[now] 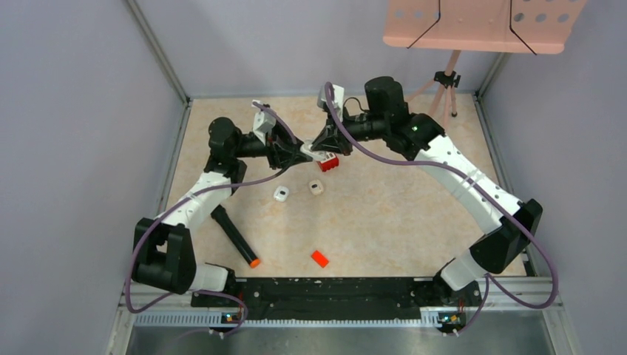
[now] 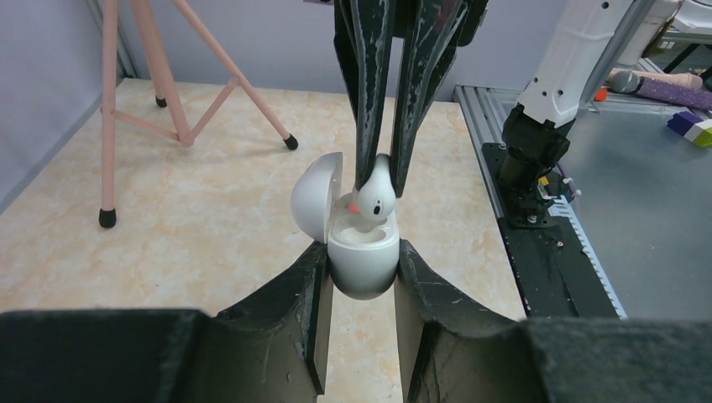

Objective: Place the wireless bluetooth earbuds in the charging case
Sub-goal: Place the earbud in the charging case.

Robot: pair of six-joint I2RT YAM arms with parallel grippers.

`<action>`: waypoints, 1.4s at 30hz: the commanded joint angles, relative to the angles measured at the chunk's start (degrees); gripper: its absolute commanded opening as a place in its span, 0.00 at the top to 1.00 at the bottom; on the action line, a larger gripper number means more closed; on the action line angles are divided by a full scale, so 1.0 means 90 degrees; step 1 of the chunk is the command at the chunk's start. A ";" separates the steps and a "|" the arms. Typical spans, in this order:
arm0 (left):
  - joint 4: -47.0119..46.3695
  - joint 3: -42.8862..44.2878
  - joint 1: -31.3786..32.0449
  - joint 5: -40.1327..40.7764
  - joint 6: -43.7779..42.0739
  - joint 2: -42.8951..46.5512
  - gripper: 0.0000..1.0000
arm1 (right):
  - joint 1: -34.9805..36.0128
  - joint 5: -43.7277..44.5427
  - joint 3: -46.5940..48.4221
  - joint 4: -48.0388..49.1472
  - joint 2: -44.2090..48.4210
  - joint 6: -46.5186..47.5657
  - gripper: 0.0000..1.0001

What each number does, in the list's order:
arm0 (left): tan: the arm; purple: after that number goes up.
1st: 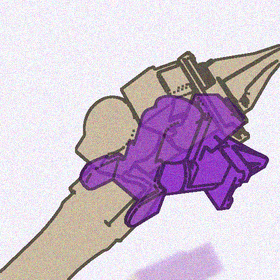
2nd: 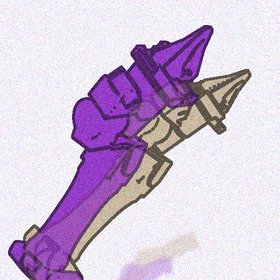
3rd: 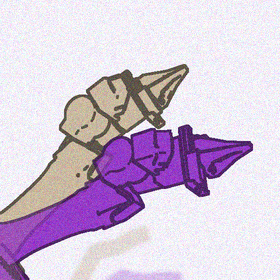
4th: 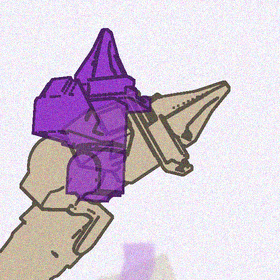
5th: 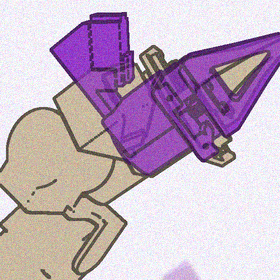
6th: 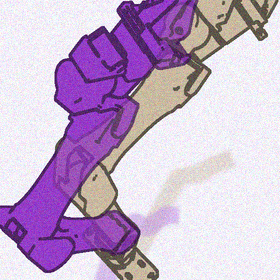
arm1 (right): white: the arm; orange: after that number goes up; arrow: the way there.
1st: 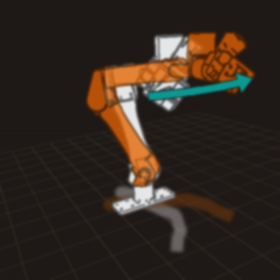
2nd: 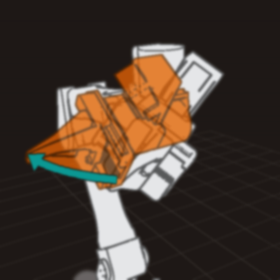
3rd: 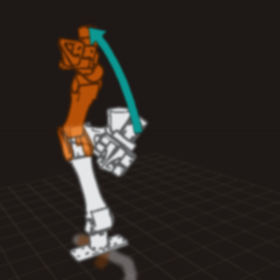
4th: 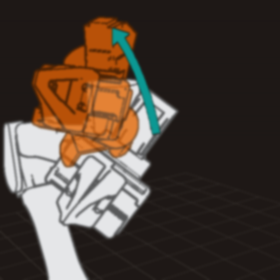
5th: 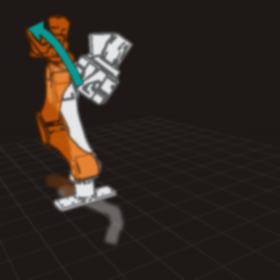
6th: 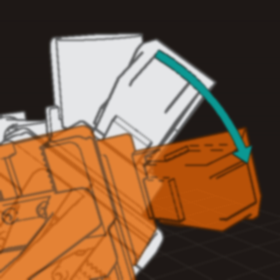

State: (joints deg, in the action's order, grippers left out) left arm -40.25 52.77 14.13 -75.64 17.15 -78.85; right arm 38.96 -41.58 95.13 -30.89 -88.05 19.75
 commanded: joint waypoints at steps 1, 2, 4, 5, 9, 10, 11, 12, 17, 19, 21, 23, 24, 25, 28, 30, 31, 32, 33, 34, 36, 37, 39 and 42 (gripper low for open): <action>-0.0140 0.0362 0.0067 -0.0008 0.0012 0.0204 1.00 | 0.0093 -0.0128 -0.0024 0.0405 0.0026 -0.0026 1.00; -0.0145 0.0388 0.0070 -0.0002 0.0042 0.0206 1.00 | 0.0100 -0.0121 -0.0050 0.0441 0.0020 -0.0023 1.00; -0.0159 0.0421 0.0071 -0.0006 0.0071 0.0209 1.00 | 0.0095 -0.0110 -0.0108 0.0553 0.0038 -0.0052 1.00; -0.0169 0.0425 0.0071 -0.0014 0.0072 0.0210 1.00 | 0.0095 -0.0108 -0.0141 0.0619 0.0031 -0.0073 1.00; -0.0176 0.0417 0.0079 -0.0053 0.0070 0.0194 1.00 | 0.0095 -0.0082 -0.0243 0.0868 0.0033 -0.0236 1.00; -0.0176 0.0416 0.0080 -0.0052 0.0068 0.0196 1.00 | 0.0104 -0.0081 -0.0258 0.0911 0.0031 -0.0254 1.00; -0.0181 0.0416 0.0080 -0.0053 0.0067 0.0196 1.00 | 0.0097 -0.0077 -0.0280 0.0934 0.0028 -0.0255 1.00; -0.0182 0.0420 0.0078 -0.0043 0.0067 0.0197 1.00 | 0.0098 -0.0077 -0.0298 0.0938 0.0028 -0.0246 1.00; -0.0187 0.0430 0.0080 0.0029 0.0082 0.0204 1.00 | 0.0104 -0.0026 -0.0343 0.0725 0.0035 -0.0039 1.00; -0.0188 0.0433 0.0079 0.0048 0.0087 0.0200 1.00 | 0.0095 0.0014 -0.0336 0.0668 0.0045 0.0006 0.97; -0.0195 0.0418 0.0080 0.0054 0.0087 0.0188 1.00 | 0.0095 0.0032 -0.0331 0.0664 0.0074 0.0046 0.93; -0.0182 0.0392 0.0079 0.0074 0.0071 0.0178 1.00 | 0.0095 0.0058 -0.0296 0.0664 0.0131 0.0098 0.85; -0.0162 0.0375 0.0080 0.0076 0.0054 0.0170 1.00 | 0.0097 0.0080 -0.0254 0.0660 0.0163 0.0120 0.80; -0.0145 0.0349 0.0080 0.0079 0.0035 0.0174 1.00 | 0.0098 0.0079 -0.0207 0.0662 0.0197 0.0129 0.77; -0.0077 0.0289 0.0080 0.0086 -0.0017 0.0165 1.00 | 0.0102 0.0077 -0.0085 0.0617 0.0372 0.0180 0.70; -0.0069 0.0256 0.0080 0.0096 -0.0038 0.0159 1.00 | 0.0095 0.0070 -0.0036 0.0606 0.0514 0.0222 0.67; -0.0060 0.0244 0.0080 0.0104 -0.0047 0.0158 1.00 | 0.0095 0.0074 -0.0015 0.0603 0.0568 0.0233 0.66; -0.0053 0.0232 0.0080 0.0103 -0.0057 0.0153 1.00 | 0.0097 0.0079 0.0015 0.0606 0.0604 0.0233 0.66; -0.0050 0.0222 0.0080 0.0114 -0.0059 0.0148 1.00 | 0.0095 0.0083 0.0045 0.0601 0.0636 0.0224 0.66; -0.0049 0.0212 0.0080 0.0118 -0.0068 0.0143 1.00 | 0.0095 0.0097 0.0083 0.0606 0.0661 0.0211 0.65; -0.0033 0.0211 0.0075 0.0119 -0.0083 0.0131 1.00 | 0.0098 0.0191 0.0146 0.0628 0.0705 0.0159 0.64; -0.0023 0.0206 0.0080 0.0106 -0.0095 0.0131 1.00 | 0.0095 0.0253 0.0155 0.0638 0.0710 0.0135 0.62; -0.0011 0.0201 0.0080 0.0087 -0.0117 0.0131 1.00 | 0.0094 0.0414 0.0126 0.0633 0.0716 0.0109 0.51; -0.0010 0.0201 0.0080 0.0034 -0.0158 0.0147 1.00 | 0.0085 0.0786 -0.0107 0.0609 0.0695 0.0039 0.27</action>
State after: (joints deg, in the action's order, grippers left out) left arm -38.89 54.22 14.68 -74.32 17.15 -78.85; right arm 39.27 -38.50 93.82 -26.13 -83.22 20.62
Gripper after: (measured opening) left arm 0.345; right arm 0.626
